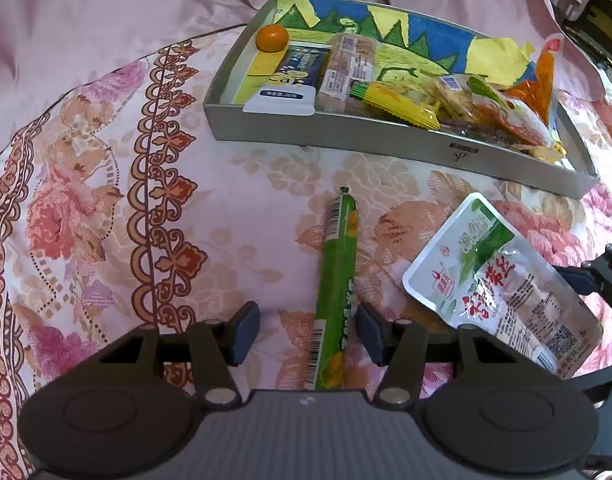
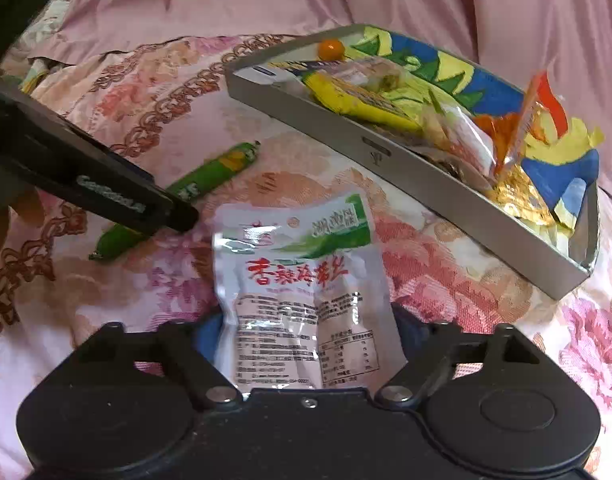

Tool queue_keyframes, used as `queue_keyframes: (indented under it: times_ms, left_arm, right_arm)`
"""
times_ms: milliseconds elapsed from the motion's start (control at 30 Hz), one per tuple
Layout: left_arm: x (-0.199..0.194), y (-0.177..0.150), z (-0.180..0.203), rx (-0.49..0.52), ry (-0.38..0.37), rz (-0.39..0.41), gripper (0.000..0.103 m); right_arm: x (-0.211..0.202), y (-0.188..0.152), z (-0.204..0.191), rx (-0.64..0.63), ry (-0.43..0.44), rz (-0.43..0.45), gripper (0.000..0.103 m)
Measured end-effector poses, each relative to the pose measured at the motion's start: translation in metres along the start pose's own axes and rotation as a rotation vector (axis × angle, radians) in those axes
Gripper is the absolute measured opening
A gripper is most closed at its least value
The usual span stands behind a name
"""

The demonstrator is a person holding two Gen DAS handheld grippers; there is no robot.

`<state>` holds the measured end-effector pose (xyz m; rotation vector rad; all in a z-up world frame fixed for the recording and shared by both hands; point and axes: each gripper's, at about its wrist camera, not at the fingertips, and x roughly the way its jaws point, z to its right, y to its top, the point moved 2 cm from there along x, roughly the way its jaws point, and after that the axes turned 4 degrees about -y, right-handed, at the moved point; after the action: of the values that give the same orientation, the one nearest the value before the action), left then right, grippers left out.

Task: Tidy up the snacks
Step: 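Grasp the green sausage stick with the left tool while the right tool holds the pouch, then carry the sausage stick and pouch into the tray and open both tools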

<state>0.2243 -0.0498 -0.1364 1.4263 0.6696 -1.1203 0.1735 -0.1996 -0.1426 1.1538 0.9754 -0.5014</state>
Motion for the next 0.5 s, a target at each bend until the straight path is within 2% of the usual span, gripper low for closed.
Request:
queue_keyframes:
  times_ms: [33,133,200,267,333,500]
  left_arm:
    - [-0.001,0.000,0.001,0.009,0.003,-0.001,0.054]
    - [-0.003,-0.001,0.004,0.026,-0.006,-0.004,0.037]
    - [-0.006,-0.002,0.006,0.020,-0.034,-0.012,0.020]
    - [-0.008,-0.002,0.007,0.001,-0.064,-0.020,0.019]
    - [-0.010,-0.003,0.006,-0.025,-0.090,-0.019,0.019]
    - [-0.021,0.000,0.003,-0.091,-0.151,0.006,0.019]
  right_arm:
    - [-0.001,0.000,-0.002,-0.010,-0.009,0.000,0.075]
    - [-0.006,0.000,-0.008,-0.033,-0.029,0.009,0.066]
    - [-0.010,0.000,-0.011,-0.045,-0.035,0.016,0.058]
    - [-0.014,0.000,-0.014,-0.059,-0.037,0.023,0.046]
    - [-0.019,0.000,-0.017,-0.085,-0.044,0.029,0.040]
    - [-0.028,-0.004,-0.024,-0.169,-0.121,0.068,0.036]
